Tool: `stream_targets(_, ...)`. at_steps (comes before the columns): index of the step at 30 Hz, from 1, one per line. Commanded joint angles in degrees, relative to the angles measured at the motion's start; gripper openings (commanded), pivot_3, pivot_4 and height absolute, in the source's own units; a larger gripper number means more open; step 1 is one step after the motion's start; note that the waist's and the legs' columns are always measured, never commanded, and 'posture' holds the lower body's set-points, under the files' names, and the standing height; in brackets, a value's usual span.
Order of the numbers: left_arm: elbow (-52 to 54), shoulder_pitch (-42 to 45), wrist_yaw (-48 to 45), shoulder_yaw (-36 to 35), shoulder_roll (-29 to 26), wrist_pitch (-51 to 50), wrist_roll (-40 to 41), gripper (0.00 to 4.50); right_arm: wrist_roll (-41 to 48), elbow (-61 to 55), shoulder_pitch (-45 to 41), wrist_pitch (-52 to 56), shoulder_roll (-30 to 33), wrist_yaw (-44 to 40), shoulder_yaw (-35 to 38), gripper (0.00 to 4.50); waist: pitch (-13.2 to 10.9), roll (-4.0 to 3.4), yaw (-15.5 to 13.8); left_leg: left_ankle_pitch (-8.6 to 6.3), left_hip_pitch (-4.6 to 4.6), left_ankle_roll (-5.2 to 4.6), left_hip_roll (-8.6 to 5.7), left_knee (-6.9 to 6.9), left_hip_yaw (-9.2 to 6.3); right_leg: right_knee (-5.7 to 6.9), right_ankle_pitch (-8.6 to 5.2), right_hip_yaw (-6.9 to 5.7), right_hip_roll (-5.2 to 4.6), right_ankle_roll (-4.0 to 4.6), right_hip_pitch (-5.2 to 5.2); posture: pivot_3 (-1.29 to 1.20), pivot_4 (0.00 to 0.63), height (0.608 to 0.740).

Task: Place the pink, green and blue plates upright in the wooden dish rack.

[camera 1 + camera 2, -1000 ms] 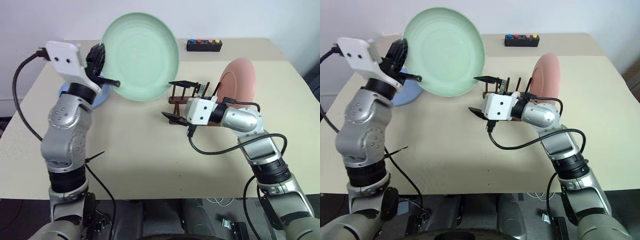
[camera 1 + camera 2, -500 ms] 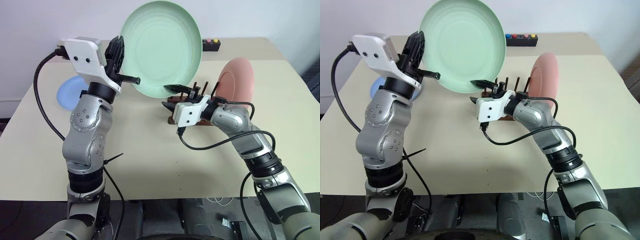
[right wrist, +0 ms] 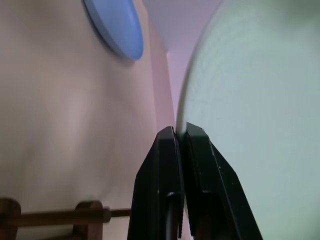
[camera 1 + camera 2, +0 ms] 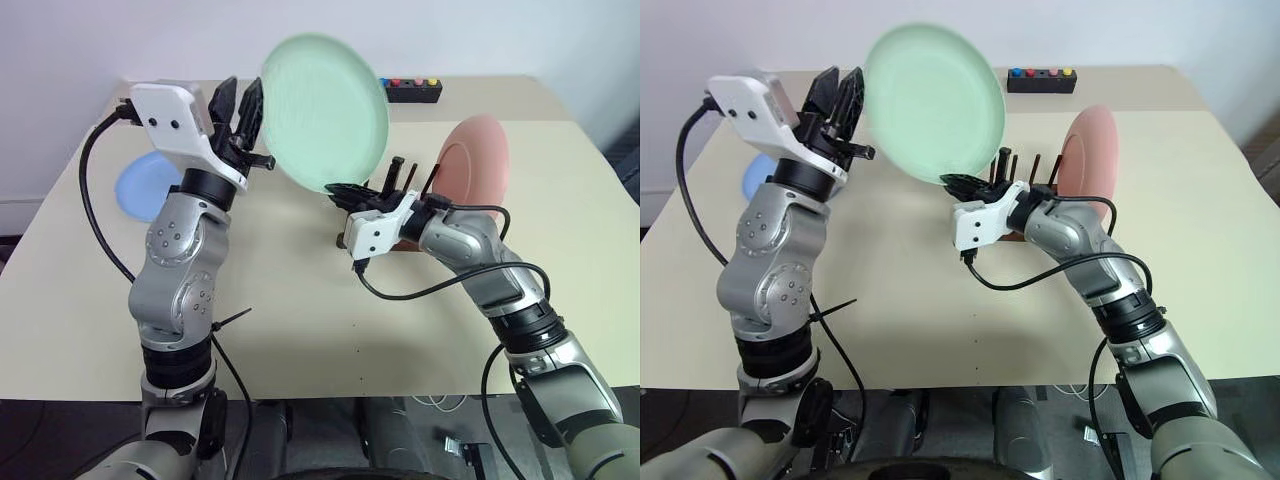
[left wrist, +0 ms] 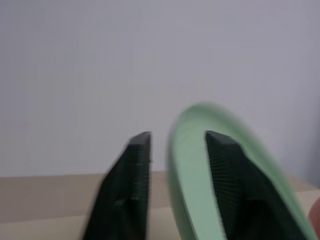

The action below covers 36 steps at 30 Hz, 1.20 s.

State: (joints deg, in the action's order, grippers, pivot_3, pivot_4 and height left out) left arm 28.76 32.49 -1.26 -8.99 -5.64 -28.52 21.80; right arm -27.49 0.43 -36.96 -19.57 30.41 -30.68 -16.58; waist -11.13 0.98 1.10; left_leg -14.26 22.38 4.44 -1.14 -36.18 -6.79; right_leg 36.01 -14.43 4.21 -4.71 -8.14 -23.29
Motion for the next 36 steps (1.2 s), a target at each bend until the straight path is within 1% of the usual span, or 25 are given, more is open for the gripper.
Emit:
stream_targets(1,1.8,2.6,3.2,-4.6,1.4,1.2,3.2,3.86,-0.6,-1.0,-1.7,-1.9,0.3,1.8,0.9,0.0,0.0,0.01,0.0,0.0,0.0,0.0,0.0,0.0,0.0,0.0,0.0,0.0,0.0,0.0,0.0,0.0,0.15,0.74)
stream_targets(2,1.5,3.1,3.9,-5.8,1.6,1.5,4.0,4.34,-0.9,-0.9,-1.9,-2.2,0.3,2.0,0.9,0.0,0.0,0.02,0.0,0.0,0.0,0.0,0.0,0.0,0.0,0.0,0.0,0.0,0.0,0.0,-0.01,0.0,0.15,0.74)
stream_targets(3,1.3,3.7,4.4,-7.3,1.5,2.0,5.0,4.43,-1.1,-0.8,-2.0,-2.5,0.4,2.3,0.9,0.0,0.0,0.03,-0.1,0.0,0.0,0.0,0.0,-0.01,0.0,0.0,0.0,0.0,0.0,0.0,-0.01,0.0,0.15,0.74)
stream_targets(6,0.0,5.2,5.0,-12.5,-1.0,3.5,7.0,4.43,-0.2,-0.7,-2.4,-3.0,0.4,3.0,2.1,0.0,0.0,0.03,0.0,0.0,0.0,0.0,0.0,0.0,0.0,-0.01,0.0,0.0,0.0,0.0,0.0,0.0,0.15,0.74)
stream_targets(8,-1.2,4.7,3.8,-13.8,-4.0,4.0,6.2,4.43,2.6,-1.1,-2.8,-2.8,0.0,3.0,3.6,0.0,0.0,0.03,0.1,0.0,0.0,0.01,0.0,0.02,0.0,-0.01,0.0,0.0,0.0,0.0,-0.01,0.0,0.15,0.74)
stream_targets(9,-2.0,4.2,3.0,-14.3,-5.6,4.3,6.0,4.43,4.8,-1.6,-3.1,-2.3,-0.4,2.7,4.5,0.0,0.0,0.04,0.0,0.0,0.0,0.01,0.0,0.02,0.0,0.0,0.0,0.0,0.01,0.0,-0.01,0.0,0.15,0.74)
stream_targets(12,-4.3,0.7,-1.5,-14.9,-11.0,5.0,5.2,4.43,17.0,-5.0,-3.3,2.0,-2.1,-0.9,8.2,0.0,0.0,0.05,0.1,0.0,0.0,0.01,0.0,0.0,0.0,-0.01,0.0,0.0,0.0,0.0,0.02,0.0,0.15,0.74)
stream_targets(15,-5.5,-3.9,-6.1,-13.0,-14.6,5.7,4.3,4.43,26.7,-8.3,-2.5,6.7,-2.7,-4.7,10.6,0.0,0.0,0.05,0.0,0.0,0.0,0.0,0.0,0.02,-0.01,0.01,0.0,0.01,0.0,0.0,0.02,0.0,0.15,0.74)
stream_targets(18,-4.9,-10.9,-12.0,-8.6,-15.9,5.6,4.3,4.43,42.0,-14.3,0.6,17.7,-2.9,-8.7,14.6,0.0,0.0,0.05,-0.1,0.0,0.0,-0.01,0.0,-0.01,-0.04,0.02,0.0,-0.01,0.0,0.01,0.05,0.0,0.15,0.74)
stream_targets(20,-3.8,-14.5,-14.7,-5.4,-16.3,5.5,4.1,4.43,49.0,-17.6,2.9,24.1,-2.3,-9.5,17.0,0.0,0.0,0.05,-0.2,-0.01,-0.01,-0.02,0.0,0.02,-0.06,-0.01,0.0,-0.01,0.0,0.01,0.1,0.0,0.15,0.74)
stream_targets(23,-2.7,-18.4,-17.5,-1.1,-16.4,5.4,3.6,4.43,56.6,-21.1,5.7,31.9,-1.6,-9.0,20.2,0.0,0.0,0.05,-0.1,-0.01,-0.01,-0.03,0.01,0.0,-0.06,0.02,0.0,-0.01,0.0,0.03,0.07,0.0,0.15,0.74)
stream_targets(27,-2.0,-23.0,-21.2,4.8,-15.7,5.0,3.5,4.43,63.9,-24.6,9.1,39.1,-1.2,-7.3,24.0,0.0,0.0,0.0,0.0,-0.01,-0.03,-0.03,0.01,0.03,-0.06,0.03,-0.01,0.0,0.01,0.04,0.06,0.0,0.15,0.74)
stream_targets(31,-1.0,-25.9,-24.1,11.2,-16.0,4.1,2.3,4.43,67.1,-25.8,12.2,43.1,0.3,-7.0,26.9,0.0,0.0,0.01,-0.1,-0.02,-0.02,-0.04,0.01,0.03,-0.05,0.02,-0.01,0.0,0.01,0.04,0.05,0.0,0.15,0.74)
stream_targets(36,-0.6,-27.2,-25.9,13.4,-15.9,3.4,2.7,4.43,71.8,-26.6,14.5,47.3,1.7,-7.9,28.6,0.0,0.0,0.0,-0.1,-0.01,-0.02,-0.04,0.01,0.0,-0.05,0.02,-0.05,0.0,0.01,0.12,0.06,0.0,0.15,0.74)
